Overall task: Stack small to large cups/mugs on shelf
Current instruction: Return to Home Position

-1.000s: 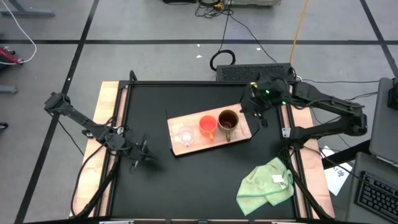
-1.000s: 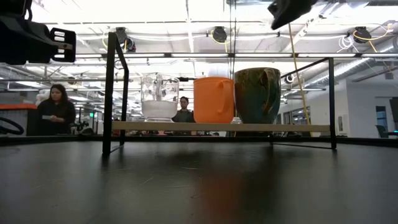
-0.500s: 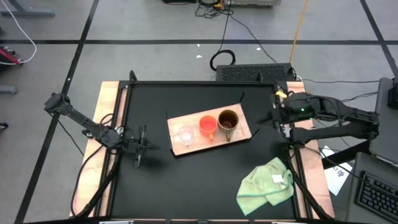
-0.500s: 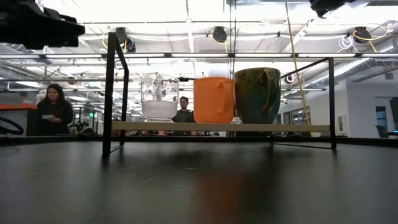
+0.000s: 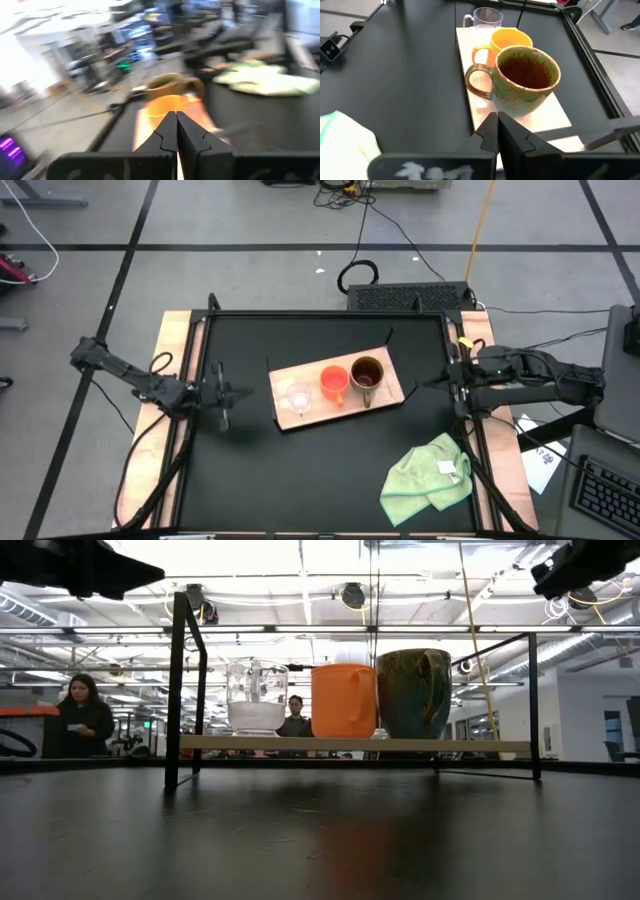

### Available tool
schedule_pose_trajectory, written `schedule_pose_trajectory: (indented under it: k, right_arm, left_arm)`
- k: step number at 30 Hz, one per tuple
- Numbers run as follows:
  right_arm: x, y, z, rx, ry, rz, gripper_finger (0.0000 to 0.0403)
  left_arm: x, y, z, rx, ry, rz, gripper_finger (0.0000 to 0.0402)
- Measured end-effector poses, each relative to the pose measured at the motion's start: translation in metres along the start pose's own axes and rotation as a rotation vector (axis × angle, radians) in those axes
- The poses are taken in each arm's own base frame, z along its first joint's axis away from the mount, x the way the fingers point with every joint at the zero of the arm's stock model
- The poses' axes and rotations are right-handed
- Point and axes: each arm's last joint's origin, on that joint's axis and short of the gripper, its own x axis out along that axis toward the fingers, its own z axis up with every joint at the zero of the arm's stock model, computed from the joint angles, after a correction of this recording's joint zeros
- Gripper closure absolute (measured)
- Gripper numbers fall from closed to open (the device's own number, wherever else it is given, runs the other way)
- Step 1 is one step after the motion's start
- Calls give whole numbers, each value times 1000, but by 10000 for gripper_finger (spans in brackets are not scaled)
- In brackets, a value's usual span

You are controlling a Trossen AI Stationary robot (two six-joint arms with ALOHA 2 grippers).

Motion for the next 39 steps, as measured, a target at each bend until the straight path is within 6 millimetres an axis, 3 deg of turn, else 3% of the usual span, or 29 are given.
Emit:
schedule_pose_trajectory:
  k: [4, 17, 28, 33, 39]
  right_arm:
    - [-5, 2, -13, 14, -36, 0, 403]
    - [-39, 4, -28, 69, -231, -16, 403]
    - [-37, 3, -29, 86, -237, -32, 403]
    - [-36, -1, -29, 159, -221, -169, 403]
    - [-39, 4, -29, 68, -257, -15, 403]
  left_arm:
    - [-4, 9, 2, -61, -15, 81, 401]
    - [-30, 23, -3, -190, -21, 144, 401]
    - [-36, 22, -10, -223, 14, 106, 401]
    - [-37, 20, -10, -224, 13, 77, 401]
    - [-37, 18, -9, -238, -5, 7, 400]
